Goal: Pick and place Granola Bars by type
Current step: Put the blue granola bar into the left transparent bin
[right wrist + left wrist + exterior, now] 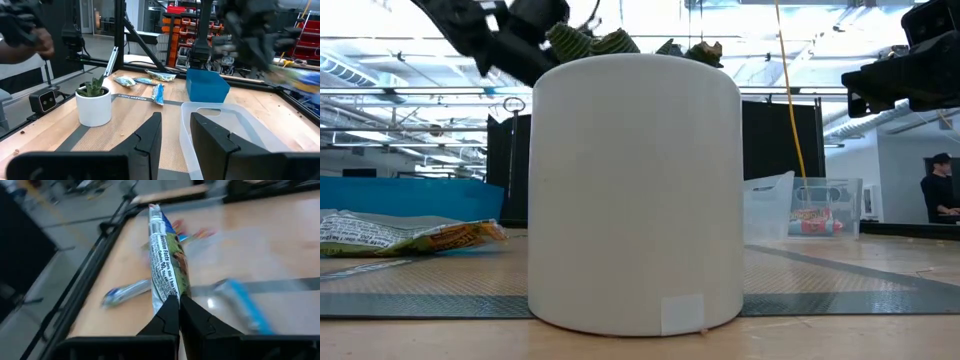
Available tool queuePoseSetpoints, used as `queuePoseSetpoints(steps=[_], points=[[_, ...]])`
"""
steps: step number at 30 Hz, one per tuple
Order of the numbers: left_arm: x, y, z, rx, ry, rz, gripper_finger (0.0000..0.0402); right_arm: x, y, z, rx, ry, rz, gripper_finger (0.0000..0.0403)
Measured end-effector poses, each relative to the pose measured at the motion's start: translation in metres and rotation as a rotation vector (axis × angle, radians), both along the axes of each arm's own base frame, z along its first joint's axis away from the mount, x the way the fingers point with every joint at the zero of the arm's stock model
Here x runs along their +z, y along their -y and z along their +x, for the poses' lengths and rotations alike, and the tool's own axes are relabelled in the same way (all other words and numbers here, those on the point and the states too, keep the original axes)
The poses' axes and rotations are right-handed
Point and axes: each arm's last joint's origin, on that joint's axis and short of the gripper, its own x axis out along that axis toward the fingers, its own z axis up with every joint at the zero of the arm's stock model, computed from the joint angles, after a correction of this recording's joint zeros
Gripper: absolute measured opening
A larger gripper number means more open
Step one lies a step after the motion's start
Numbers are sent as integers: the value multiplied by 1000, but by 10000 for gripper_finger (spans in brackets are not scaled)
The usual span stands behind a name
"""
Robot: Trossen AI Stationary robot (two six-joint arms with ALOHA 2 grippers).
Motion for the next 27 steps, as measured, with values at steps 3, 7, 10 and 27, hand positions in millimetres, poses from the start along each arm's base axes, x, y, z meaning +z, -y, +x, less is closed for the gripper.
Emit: queuePoseSetpoints(steps=[3, 7, 10, 27], points=[[8, 25, 0, -77, 18, -5, 4, 0, 0, 0, 0, 0, 0, 94], [10, 53, 2, -162, 27, -34, 4, 0, 0, 0, 0, 0, 0, 95], [6, 69, 5, -198, 13, -74, 4, 0, 0, 0, 0, 0, 0, 95], [-49, 70, 34, -156, -69, -129, 4, 0, 0, 0, -1, 0, 0, 94]])
